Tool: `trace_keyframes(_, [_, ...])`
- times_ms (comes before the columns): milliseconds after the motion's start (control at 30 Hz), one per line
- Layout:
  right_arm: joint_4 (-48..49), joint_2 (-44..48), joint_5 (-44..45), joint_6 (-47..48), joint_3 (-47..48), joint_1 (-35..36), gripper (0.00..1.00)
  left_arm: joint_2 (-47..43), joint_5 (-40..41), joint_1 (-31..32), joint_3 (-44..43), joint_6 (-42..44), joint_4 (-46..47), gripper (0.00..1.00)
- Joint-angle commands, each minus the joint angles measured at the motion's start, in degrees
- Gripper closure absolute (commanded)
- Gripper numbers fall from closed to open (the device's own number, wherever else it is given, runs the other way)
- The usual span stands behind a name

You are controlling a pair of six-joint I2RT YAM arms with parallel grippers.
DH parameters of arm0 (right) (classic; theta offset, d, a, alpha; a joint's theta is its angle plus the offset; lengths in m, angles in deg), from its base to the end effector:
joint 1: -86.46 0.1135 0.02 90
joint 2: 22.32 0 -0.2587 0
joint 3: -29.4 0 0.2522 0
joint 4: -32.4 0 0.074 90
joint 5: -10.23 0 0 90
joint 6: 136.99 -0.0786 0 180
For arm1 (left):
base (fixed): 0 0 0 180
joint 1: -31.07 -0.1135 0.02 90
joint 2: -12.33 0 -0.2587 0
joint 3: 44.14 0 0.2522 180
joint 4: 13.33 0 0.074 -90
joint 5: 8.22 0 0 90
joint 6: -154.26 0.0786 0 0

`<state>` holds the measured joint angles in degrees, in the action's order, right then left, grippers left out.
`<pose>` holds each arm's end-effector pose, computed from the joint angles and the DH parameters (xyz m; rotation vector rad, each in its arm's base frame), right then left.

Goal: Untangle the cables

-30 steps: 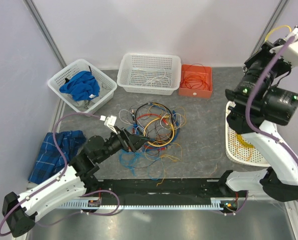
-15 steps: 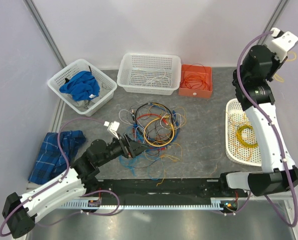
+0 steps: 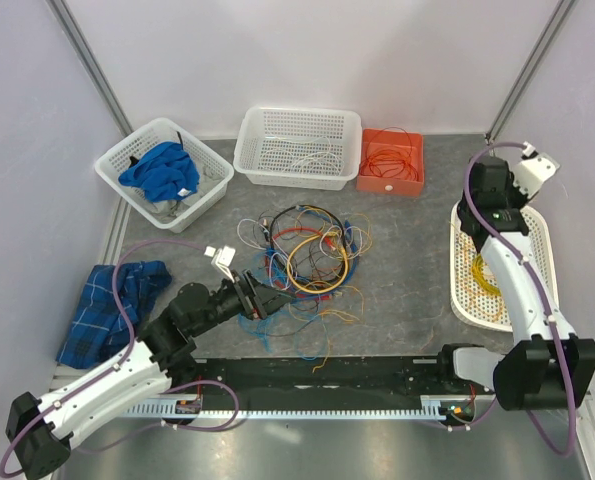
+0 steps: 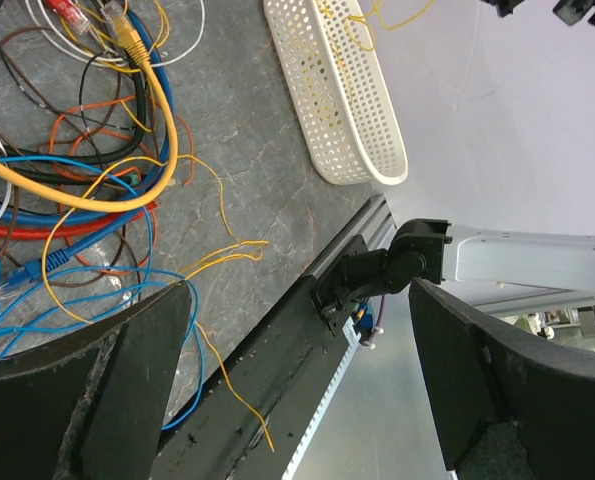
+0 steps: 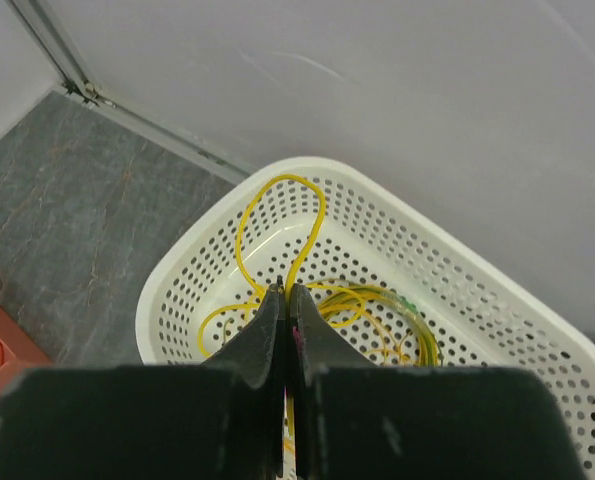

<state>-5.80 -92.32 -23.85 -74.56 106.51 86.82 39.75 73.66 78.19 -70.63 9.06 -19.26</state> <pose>0.2833 -0.0633 0.3269 0.9710 1.6622 -0.6986 0.1234 -0.1492 0.2104 -0.0146 1.9149 -1.4053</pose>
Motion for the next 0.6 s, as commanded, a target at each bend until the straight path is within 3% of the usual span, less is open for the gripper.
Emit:
trace_keyframes(0, [0.6,4.6,-3.0,-8.5,-4.7,-0.2,0.93,0.7,-0.4,0.3,0.0,-1.8,0.3,0.03])
trace_keyframes(33, [1.2,5.3,-4.1,-8.5,-5.3,-0.1,0.82,0.6,-0.2,0.3,-0.1,-1.7,0.3,0.03])
trace_keyframes(67, [2.1,6.8,-6.0,-7.9,-5.6,-0.1,0.60,0.5,-0.1,0.3,-0.2,-1.6,0.2,0.03])
trace_keyframes(100, [3.8,7.6,-9.9,-7.3,-6.0,-0.2,0.48,0.3,0.5,0.3,-0.4,-1.5,-0.2,0.03])
trace_keyframes(167, [4.6,9.9,-13.0,-8.1,-5.8,-0.2,0.31,0.1,1.0,0.3,-1.4,-0.6,-0.9,0.03])
trace_keyframes(367, [5.1,12.4,-16.0,-9.2,-2.5,9.0,0.24,0.4,3.6,0.3,-6.0,2.5,-4.9,0.02])
trace_keyframes(567, [10.3,7.4,-30.9,-3.6,-3.9,25.5,0.22,0.4,9.2,0.3,-11.4,6.5,-12.7,0.01])
